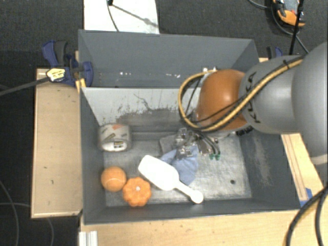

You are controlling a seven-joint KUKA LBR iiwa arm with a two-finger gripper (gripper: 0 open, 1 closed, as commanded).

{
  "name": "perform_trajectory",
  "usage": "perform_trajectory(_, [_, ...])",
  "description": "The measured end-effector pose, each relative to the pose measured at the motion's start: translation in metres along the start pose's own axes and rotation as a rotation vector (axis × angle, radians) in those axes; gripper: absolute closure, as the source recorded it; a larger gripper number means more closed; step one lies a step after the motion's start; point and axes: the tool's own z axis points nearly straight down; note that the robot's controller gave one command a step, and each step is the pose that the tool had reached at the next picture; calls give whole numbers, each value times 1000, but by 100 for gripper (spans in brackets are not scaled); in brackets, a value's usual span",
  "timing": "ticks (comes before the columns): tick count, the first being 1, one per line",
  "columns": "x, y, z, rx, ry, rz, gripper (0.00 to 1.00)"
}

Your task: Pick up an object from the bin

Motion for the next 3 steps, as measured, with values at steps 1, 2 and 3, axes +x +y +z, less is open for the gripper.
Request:
perform_trajectory(1, [4,-2,-13,5,29,-1,100])
perform_trajectory(2, [6,-2,-27,6,44,0,100])
perform_trajectory(3, [4,-2,-46,7,43,0,100])
